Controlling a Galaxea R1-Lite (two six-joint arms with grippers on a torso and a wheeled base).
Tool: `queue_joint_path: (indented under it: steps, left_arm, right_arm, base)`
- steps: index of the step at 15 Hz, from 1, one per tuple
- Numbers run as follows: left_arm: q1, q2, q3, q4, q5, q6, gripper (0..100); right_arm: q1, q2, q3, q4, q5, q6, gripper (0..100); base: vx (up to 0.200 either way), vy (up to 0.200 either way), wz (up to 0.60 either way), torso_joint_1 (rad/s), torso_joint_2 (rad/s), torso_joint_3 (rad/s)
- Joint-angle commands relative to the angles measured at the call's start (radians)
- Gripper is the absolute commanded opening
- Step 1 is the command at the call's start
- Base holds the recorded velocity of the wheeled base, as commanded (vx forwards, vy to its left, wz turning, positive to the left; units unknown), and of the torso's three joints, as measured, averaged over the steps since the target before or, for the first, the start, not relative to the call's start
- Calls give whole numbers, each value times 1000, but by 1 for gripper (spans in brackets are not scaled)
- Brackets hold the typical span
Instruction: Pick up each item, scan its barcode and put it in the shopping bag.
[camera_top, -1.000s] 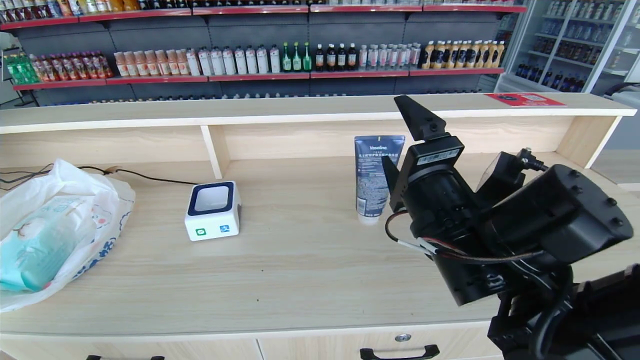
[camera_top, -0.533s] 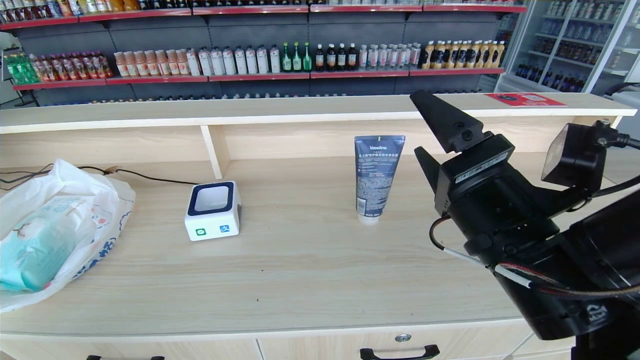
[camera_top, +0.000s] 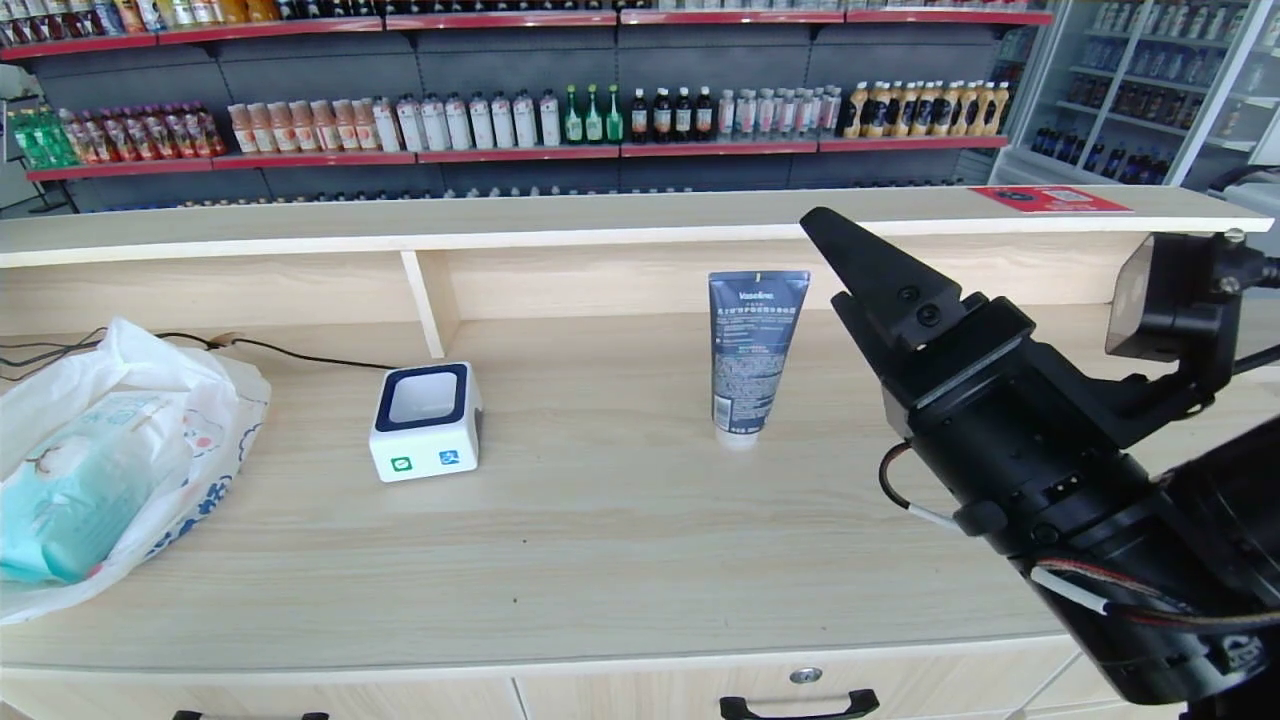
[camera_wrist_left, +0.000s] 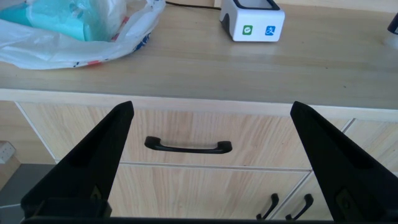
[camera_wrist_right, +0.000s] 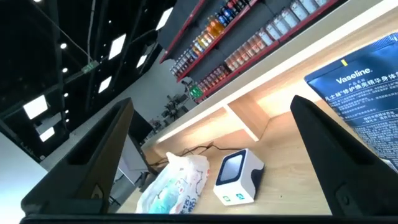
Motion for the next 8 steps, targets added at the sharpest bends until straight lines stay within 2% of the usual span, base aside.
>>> queue_joint_path:
  steps: [1,3,8]
  left_arm:
    - [1,0,0,0,0,0,100]
    - [1,0,0,0,0,0,100]
    - [1,0,0,0,0,0,100]
  right_arm:
    - [2,7,2,-1,2,-2,100]
    - [2,2,11,-1,0,-2,100]
    - [-3,2,63,-1,26,-9,100]
  base:
    - [0,0,600,2,2,2]
    - [0,0,600,7,5,5]
    - [0,0,0,0,0,0]
